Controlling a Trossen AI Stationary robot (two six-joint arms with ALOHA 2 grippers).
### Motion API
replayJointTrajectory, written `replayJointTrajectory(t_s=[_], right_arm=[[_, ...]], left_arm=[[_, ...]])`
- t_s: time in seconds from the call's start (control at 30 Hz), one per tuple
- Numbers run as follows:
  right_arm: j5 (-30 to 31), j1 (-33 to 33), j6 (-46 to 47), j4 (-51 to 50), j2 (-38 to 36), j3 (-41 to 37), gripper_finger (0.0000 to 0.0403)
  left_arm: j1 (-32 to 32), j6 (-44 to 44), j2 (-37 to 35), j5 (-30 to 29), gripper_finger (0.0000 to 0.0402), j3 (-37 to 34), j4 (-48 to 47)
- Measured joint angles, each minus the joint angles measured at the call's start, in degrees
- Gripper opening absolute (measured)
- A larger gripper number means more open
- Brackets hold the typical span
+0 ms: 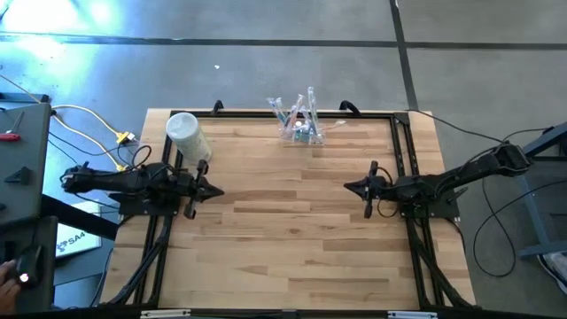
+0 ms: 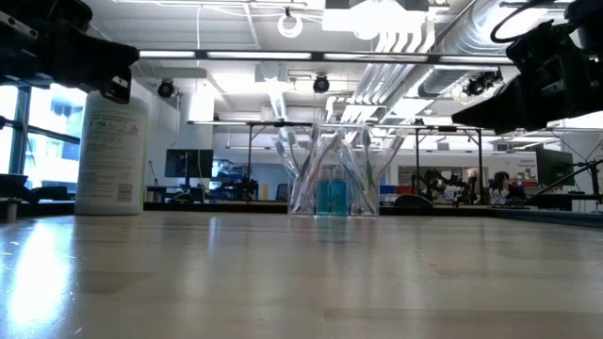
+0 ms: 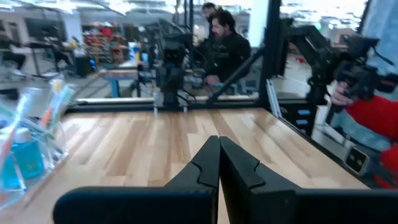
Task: Pick & Place toothbrushing station
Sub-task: Return to Home Position
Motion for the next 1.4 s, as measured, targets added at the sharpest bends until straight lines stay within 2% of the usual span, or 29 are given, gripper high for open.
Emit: replayJointTrajectory(t_s=[0.1,0.3,0.4,1.4], right_arm=[[0.0,0.0,0.0,-1.7,0.0,0.0,0.0002],[0.0,0.0,-0.1,-2.7,0.0,0.0,0.0002],[0.0,0.0,-0.1,-3.1,0.0,0.0,0.0002],[0.0,0.0,-0.1,-3.1,0.0,0.0,0.0002]], left_arm=[[-3.0,0.4,0.0,-4.1,0.0000,0.0,-1.2],[-6.1,0.2,0.0,-4.4,0.0000,0.0,-6.1],[-6.3,1.3,0.0,-2.9,0.0000,0.0,-7.9],[-6.3,1.5,0.2,-4.4,0.0006,-0.1,-8.1]])
